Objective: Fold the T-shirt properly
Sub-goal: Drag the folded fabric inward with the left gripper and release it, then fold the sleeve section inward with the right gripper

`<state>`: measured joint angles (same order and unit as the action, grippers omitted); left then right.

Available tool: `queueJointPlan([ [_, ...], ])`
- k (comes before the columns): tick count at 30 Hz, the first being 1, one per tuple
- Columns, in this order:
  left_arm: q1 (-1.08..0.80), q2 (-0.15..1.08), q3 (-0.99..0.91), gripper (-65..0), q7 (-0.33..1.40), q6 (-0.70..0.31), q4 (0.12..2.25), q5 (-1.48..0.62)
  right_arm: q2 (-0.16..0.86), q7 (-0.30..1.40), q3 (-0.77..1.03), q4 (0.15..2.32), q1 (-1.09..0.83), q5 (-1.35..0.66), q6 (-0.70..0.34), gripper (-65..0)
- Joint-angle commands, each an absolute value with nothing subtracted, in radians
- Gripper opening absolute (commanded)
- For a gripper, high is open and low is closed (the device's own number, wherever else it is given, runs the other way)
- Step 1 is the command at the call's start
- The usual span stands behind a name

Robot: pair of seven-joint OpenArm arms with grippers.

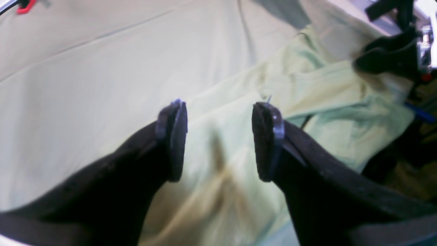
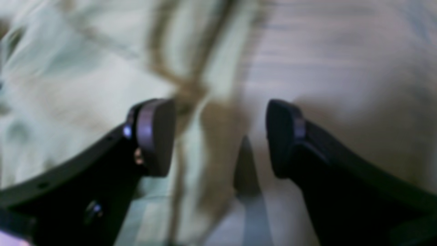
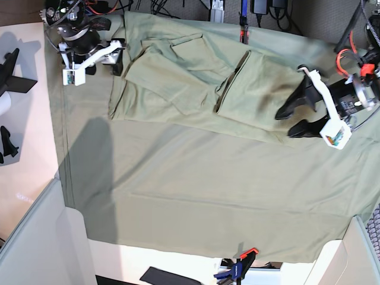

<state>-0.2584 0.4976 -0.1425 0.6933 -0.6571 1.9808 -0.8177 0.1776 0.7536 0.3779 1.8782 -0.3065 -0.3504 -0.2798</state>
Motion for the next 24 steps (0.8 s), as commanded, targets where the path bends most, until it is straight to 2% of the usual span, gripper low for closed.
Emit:
queueJointPlan([
  [1,-0.267,0.52,-0.157,-31.3,0.671,-0.666,1.995,-0.836,0.178,0.738,0.411,1.895,-0.29,-0.36,-0.27,-23.8],
  [5,-0.325,0.55,-0.183,-31.3,0.671,-0.667,1.995,-0.838,0.133,0.743,0.457,1.881,-0.293,-0.408,-0.266,-23.8],
  [12,-0.338,0.55,-0.192,-31.3,0.671,-0.666,1.995,-0.847,0.051,0.741,0.369,1.792,-0.291,-0.43,-0.266,-23.8],
  [24,-0.338,0.55,-0.192,-31.3,0.677,-0.666,1.995,-0.854,-0.015,0.745,0.326,1.774,-0.292,-0.448,-0.268,-23.8],
])
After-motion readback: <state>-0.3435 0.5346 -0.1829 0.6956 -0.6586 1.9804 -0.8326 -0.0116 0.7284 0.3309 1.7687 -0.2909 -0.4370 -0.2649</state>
